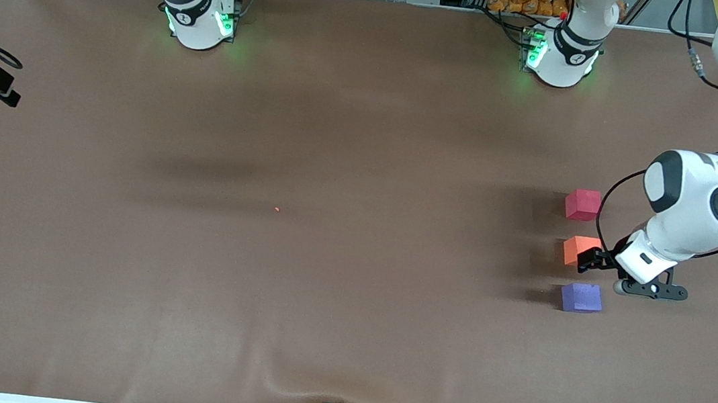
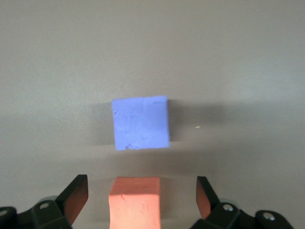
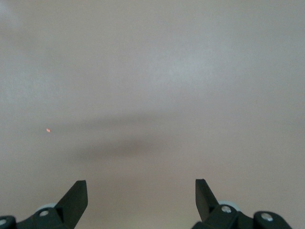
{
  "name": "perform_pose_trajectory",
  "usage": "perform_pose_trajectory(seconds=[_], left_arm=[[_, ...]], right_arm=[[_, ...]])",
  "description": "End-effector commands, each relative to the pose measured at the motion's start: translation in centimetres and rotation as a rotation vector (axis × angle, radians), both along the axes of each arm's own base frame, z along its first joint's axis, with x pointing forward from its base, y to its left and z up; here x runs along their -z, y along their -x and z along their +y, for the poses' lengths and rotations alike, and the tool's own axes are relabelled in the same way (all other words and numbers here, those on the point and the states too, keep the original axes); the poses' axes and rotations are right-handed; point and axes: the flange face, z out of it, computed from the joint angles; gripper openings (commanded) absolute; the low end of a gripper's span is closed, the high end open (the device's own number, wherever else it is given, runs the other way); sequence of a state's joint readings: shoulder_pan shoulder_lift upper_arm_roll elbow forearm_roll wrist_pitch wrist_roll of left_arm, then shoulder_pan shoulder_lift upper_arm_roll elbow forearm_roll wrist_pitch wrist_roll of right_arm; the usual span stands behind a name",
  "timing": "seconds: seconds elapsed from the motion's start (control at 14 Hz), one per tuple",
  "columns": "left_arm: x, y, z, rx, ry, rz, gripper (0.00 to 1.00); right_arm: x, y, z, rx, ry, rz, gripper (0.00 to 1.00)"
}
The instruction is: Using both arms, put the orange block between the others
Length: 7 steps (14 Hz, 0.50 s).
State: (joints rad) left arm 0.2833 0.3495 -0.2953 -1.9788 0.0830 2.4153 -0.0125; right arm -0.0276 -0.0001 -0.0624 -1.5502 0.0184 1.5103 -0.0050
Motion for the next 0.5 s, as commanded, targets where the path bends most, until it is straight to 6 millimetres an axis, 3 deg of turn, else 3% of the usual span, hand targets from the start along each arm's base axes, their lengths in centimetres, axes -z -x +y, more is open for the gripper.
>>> perform_pose_trajectory(seconds=[0.0, 0.29, 0.43], left_arm=[[-7.8, -2.0, -0.9, -0.005, 0.002, 0.036, 1.0], [-17.6, -3.9, -1.3, 0.003, -0.011, 0.025, 1.0], [-21.6, -3.7, -2.0, 0.016, -0.014, 0.026, 1.0]], right_arm=[[0.6, -0.1, 0.5, -0.009, -0.016, 0.023, 1.0], [0.1, -0.2, 0.3, -0.006, -0.014, 0.003, 1.0], [-0.2, -0.2, 0.2, -0.003, -0.015, -0.004, 1.0]])
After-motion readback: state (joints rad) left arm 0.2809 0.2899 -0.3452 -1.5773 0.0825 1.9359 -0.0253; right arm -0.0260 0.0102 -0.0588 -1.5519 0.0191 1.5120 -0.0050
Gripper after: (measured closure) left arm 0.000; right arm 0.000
